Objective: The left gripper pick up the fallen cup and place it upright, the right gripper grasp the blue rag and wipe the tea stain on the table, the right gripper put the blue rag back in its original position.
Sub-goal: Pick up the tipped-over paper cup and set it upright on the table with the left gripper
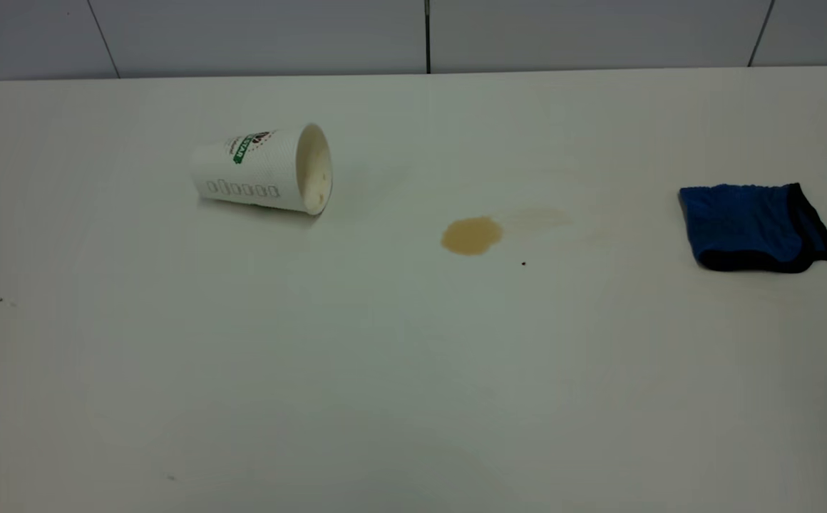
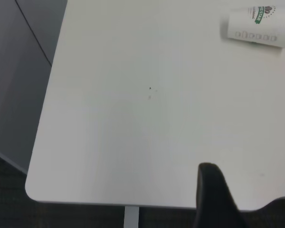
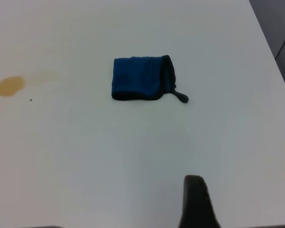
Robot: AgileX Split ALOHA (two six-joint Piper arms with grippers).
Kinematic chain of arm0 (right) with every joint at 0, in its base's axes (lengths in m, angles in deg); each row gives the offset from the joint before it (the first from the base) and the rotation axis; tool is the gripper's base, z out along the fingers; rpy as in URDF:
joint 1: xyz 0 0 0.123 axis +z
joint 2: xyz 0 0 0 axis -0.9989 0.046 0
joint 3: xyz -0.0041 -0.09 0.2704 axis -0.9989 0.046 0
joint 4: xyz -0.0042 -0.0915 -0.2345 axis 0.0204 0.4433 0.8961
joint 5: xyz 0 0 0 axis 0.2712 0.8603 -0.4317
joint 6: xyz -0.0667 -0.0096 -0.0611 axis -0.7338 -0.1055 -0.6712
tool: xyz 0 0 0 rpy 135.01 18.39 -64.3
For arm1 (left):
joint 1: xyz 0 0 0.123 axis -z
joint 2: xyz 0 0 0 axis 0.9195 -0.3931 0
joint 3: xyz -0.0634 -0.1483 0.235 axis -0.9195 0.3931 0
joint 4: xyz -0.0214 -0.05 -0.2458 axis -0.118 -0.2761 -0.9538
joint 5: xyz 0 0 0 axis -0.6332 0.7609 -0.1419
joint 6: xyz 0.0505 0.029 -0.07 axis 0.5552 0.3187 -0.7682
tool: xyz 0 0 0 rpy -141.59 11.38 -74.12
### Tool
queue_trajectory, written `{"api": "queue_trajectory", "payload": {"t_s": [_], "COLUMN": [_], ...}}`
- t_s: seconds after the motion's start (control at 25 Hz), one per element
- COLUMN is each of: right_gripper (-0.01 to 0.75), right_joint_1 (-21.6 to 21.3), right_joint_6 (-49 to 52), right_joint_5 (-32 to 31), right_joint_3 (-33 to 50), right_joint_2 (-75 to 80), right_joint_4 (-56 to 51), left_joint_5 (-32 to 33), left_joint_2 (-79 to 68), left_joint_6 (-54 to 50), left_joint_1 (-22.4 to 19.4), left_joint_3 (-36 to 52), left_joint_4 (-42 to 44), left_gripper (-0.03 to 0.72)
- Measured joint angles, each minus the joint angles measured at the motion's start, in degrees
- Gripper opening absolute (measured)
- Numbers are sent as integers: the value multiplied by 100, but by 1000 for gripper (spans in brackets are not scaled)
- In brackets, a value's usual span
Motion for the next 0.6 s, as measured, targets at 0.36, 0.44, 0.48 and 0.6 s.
{"api": "queue_trajectory", "payload": {"t_s": [0.36,0.44,0.48,0.6], "right_gripper": [533,533,533,533], "right_joint_1": [0,0,0,0], "right_joint_6": [0,0,0,0], "right_joint_5": [0,0,0,0], "right_joint_3": [0,0,0,0], "right_joint_2": [0,0,0,0], "right_joint_4": [0,0,0,0], "left_joint_5": [-709,-879,-970,-1313], "left_joint_2": [-2812,-3432,-3712,-4330], "left_joint_6": [459,547,561,604], "left_joint_1": [0,0,0,0], "left_joint_3": [-726,-876,-925,-1021], "left_joint_4": [-388,-460,-492,-526], "left_gripper": [427,427,427,424]}}
